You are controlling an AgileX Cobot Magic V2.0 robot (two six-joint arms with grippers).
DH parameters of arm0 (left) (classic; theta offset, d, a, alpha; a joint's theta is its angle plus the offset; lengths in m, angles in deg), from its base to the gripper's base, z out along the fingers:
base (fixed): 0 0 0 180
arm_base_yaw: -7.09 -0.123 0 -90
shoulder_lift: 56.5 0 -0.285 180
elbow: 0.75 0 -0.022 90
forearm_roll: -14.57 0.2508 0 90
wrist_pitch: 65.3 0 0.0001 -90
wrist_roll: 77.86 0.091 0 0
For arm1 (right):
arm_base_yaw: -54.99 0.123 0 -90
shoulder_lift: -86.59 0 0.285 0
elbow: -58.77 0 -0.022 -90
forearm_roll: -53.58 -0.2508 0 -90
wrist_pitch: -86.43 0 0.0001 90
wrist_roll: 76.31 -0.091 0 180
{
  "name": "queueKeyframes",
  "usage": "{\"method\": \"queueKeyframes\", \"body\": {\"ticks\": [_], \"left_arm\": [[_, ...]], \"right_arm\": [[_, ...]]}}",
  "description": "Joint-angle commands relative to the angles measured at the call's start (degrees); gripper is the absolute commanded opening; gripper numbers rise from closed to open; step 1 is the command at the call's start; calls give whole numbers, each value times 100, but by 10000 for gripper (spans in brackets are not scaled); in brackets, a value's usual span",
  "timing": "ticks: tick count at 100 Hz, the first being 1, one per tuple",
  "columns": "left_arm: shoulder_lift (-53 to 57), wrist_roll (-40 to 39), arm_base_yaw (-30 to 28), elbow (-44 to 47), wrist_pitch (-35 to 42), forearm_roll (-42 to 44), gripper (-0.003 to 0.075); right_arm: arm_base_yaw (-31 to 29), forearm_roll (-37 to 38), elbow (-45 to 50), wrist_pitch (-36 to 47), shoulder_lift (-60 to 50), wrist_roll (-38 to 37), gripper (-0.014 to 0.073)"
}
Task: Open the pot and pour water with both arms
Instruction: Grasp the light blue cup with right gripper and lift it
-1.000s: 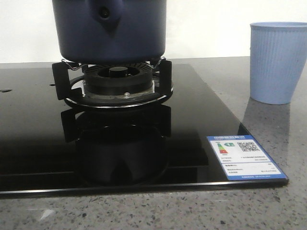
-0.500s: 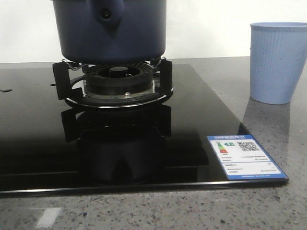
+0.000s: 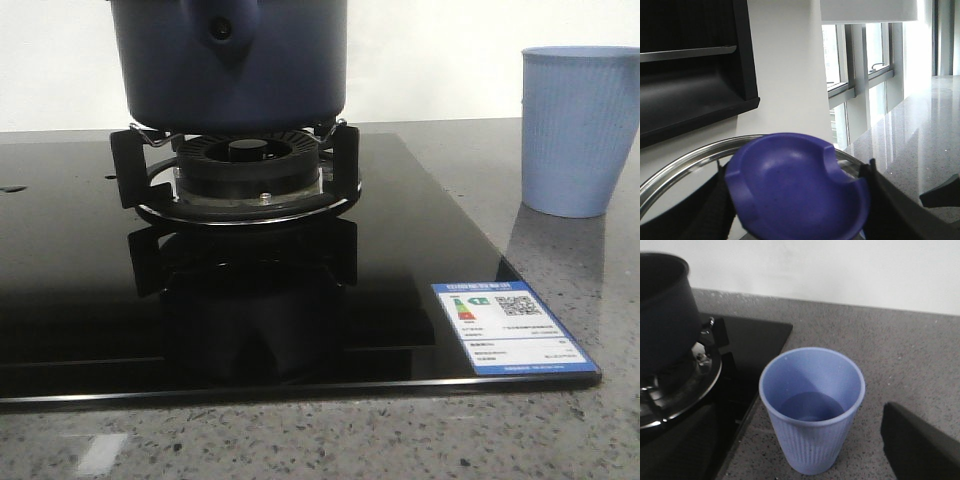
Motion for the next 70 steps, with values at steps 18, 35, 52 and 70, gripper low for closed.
{"method": "queueKeyframes", "body": {"ticks": [18, 35, 52, 70], "left_arm": [[295, -50, 16, -89, 59, -358, 330], [295, -50, 16, -89, 47, -358, 330], [295, -50, 16, -89, 38, -370, 330], [295, -50, 16, -89, 38, -378, 330]], "right_arm": [[284, 49, -133, 1232, 860, 70, 604], [315, -155, -133, 1660, 1332, 62, 604], [315, -187, -133, 2145, 1698, 62, 604], [315, -187, -133, 2597, 2154, 62, 604]]}}
